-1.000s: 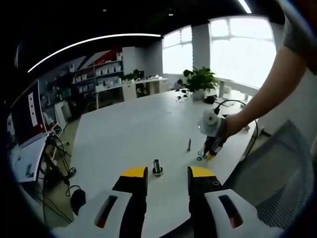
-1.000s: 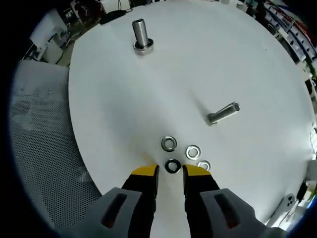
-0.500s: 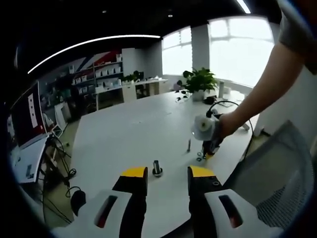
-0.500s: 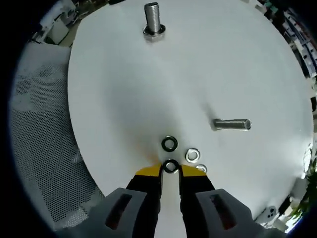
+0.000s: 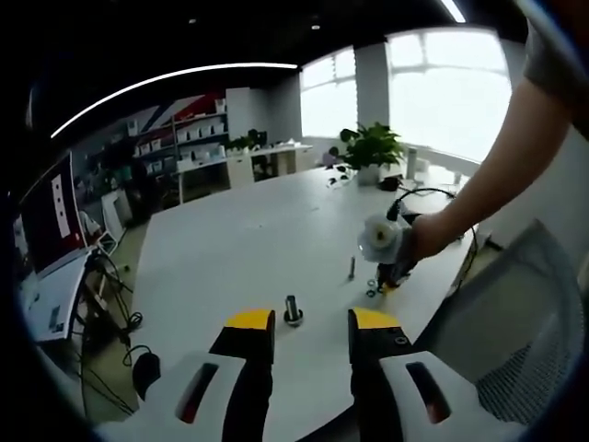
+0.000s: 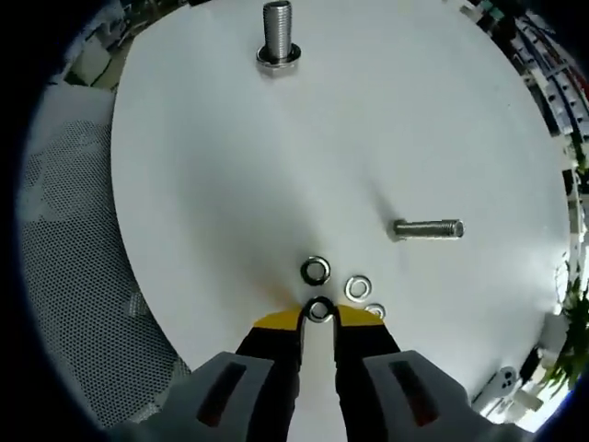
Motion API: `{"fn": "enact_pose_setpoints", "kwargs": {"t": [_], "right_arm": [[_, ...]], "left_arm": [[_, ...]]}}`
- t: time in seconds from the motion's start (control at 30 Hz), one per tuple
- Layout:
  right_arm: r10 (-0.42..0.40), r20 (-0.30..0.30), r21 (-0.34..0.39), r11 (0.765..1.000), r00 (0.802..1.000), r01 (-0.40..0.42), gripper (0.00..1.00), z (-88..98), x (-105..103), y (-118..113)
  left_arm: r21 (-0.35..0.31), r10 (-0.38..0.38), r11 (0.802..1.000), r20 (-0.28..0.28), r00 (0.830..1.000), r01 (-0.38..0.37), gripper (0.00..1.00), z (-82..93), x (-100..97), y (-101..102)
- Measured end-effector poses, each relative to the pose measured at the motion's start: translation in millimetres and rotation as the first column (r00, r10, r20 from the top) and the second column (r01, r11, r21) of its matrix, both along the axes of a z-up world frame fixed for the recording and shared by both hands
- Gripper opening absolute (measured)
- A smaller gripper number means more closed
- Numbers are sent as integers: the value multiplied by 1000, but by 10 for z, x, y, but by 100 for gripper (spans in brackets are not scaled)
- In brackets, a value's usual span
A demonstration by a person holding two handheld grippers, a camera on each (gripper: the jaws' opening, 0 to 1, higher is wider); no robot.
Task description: Place the washer onto the threaded stud by aligning its center hole with the stud, sliding it down to the base, and recovering from edge contact or off-axis alignment until the washer reaches the visible bottom stop.
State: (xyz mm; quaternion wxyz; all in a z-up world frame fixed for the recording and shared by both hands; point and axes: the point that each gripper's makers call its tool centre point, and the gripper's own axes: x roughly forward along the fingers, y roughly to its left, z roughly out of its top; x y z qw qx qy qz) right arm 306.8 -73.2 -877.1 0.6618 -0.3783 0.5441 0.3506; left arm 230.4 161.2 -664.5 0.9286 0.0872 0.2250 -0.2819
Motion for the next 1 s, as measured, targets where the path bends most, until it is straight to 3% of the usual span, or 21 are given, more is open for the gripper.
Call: {"fn": "enact_pose_setpoints", "kwargs": {"t": [0.17,0.53,1.0], "right_arm": [[-80,19,124,989,997,77,14,17,-2,-36],[-153,14,173,974,988,148,13,28,-15,-54],[-171,79,227,962,982,149,13,374,216,-45]], "left_arm": [[5,5,1000,3,1000,-5,30,3,4,11],[7,3,1000,0,1000,-3,30,-4,1,5],[15,-1,1000,2,1000,1,29,-11,-1,-1]]}}
